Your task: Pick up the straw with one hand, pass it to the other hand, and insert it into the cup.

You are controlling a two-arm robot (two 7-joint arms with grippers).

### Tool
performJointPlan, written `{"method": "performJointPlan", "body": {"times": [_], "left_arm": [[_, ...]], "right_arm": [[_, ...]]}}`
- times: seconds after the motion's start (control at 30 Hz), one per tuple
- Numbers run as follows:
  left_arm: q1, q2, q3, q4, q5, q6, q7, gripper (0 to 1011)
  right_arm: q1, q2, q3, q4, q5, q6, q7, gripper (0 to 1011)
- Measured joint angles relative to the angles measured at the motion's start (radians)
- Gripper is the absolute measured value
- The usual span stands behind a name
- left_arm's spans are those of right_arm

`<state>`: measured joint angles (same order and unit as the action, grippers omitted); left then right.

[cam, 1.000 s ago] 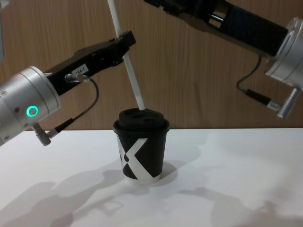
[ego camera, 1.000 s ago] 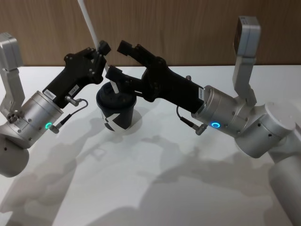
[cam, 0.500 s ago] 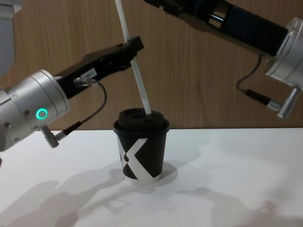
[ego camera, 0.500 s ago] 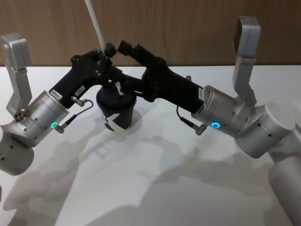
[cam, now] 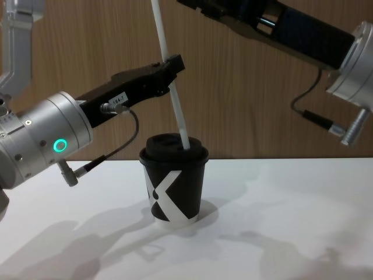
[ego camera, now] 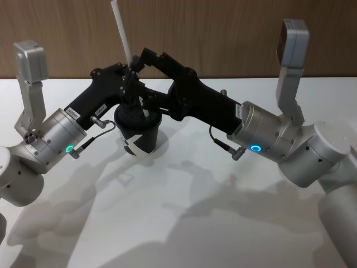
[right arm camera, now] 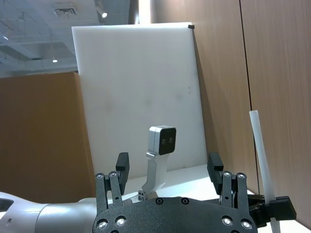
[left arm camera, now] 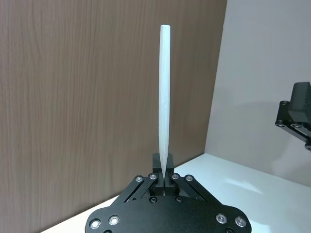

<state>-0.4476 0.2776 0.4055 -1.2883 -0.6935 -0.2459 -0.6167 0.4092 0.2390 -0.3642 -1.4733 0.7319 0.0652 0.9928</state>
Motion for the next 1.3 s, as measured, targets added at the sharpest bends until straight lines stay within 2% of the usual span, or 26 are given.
{"method": "performJointPlan", "body": {"times": [0.53, 1.27, 1.3], "left_arm": [[-0.008, -0.007, 0.005, 0.008, 0.038, 0.014, 0.009, 5], [0.001, -0.015, -0.003, 0.007, 0.054, 0.040, 0.015, 4], [0.001, -0.015, -0.003, 0.007, 0.054, 0.041, 0.016, 28]], "right_arm": [[0.000, 0.000, 0.000, 0.000, 0.000, 0.000, 0.000, 1001], [0.000, 0.000, 0.000, 0.000, 0.000, 0.000, 0.000, 1001], [0.000, 0.000, 0.000, 0.000, 0.000, 0.000, 0.000, 1001]]}}
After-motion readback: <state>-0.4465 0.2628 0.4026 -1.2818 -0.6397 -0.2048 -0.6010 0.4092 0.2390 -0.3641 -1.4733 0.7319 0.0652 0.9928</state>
